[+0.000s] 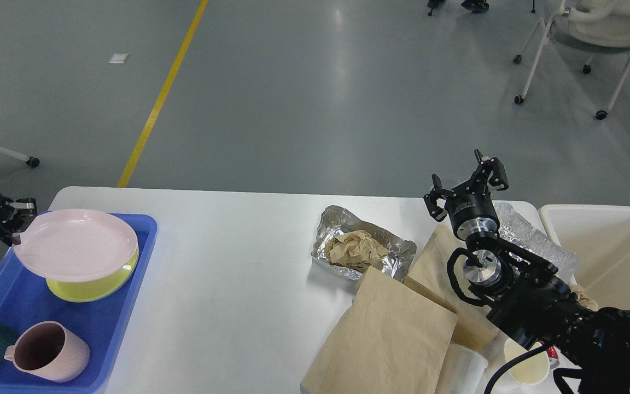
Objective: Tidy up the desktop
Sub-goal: 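Lift the pink plate and lay it onto the yellow plate in the tray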
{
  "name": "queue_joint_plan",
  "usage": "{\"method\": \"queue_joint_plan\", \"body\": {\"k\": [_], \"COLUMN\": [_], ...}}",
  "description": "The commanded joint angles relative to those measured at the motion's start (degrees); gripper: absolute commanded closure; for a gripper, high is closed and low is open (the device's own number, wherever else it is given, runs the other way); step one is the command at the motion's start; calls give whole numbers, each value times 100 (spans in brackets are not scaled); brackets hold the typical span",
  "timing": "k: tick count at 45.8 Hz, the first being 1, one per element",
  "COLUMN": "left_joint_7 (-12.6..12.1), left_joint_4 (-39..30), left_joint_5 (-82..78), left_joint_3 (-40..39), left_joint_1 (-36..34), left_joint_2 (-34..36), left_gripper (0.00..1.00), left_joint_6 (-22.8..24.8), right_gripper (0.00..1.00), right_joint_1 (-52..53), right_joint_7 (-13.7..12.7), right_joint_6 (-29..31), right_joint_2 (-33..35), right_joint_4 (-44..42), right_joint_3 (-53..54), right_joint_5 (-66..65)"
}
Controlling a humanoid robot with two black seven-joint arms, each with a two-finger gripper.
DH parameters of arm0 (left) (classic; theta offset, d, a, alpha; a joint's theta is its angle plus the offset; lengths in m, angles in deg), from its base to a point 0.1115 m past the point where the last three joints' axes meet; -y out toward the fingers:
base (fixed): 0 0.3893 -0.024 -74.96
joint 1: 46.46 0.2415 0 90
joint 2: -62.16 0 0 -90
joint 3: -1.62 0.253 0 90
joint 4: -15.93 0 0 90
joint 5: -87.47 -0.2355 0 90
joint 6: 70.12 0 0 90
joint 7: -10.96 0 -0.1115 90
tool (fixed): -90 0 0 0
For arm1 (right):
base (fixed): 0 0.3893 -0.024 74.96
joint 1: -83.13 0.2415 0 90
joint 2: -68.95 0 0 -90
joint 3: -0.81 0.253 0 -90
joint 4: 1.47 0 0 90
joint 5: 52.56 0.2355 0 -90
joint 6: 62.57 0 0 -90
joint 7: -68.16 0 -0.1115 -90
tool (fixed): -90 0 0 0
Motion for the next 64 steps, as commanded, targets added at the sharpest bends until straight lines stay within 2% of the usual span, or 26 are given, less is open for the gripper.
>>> {"method": "queue_joint_plan", "body": {"k": [1, 4, 8, 24, 33, 48, 64], "left_joint_7": [-4, 14, 14, 40, -4, 14, 40], "left_joint_4": [26, 17, 8, 17, 17, 35, 35], "left_joint_5": [101, 154, 443, 839, 910, 918, 910], "left_joint_3": [-40, -111, -277, -796, -1288, -1482, -1719], "left_joint_1": [613, 842, 1140, 1923, 2275, 2653, 2829], "left_joint_2": [137, 251, 348, 322, 252, 164, 41], "left_gripper": [100, 100, 100, 100, 100, 99, 94], "left_joint_6": [-1317, -1853, -2276, -3340, -3656, -3815, -4263], "right_gripper": [0, 0, 0, 0, 0, 0, 0], "right_joint_1": [0, 0, 0, 0, 0, 0, 0], "right_joint_7": [0, 0, 0, 0, 0, 0, 0], "right_joint_6": [0, 0, 0, 0, 0, 0, 0], "right_joint_2": [-1, -1, 8, -1, -1, -1, -1], "right_joint_4": [0, 0, 0, 0, 0, 0, 0], "right_joint_3": [0, 0, 0, 0, 0, 0, 0], "right_joint_5": [0, 0, 0, 0, 0, 0, 0]}}
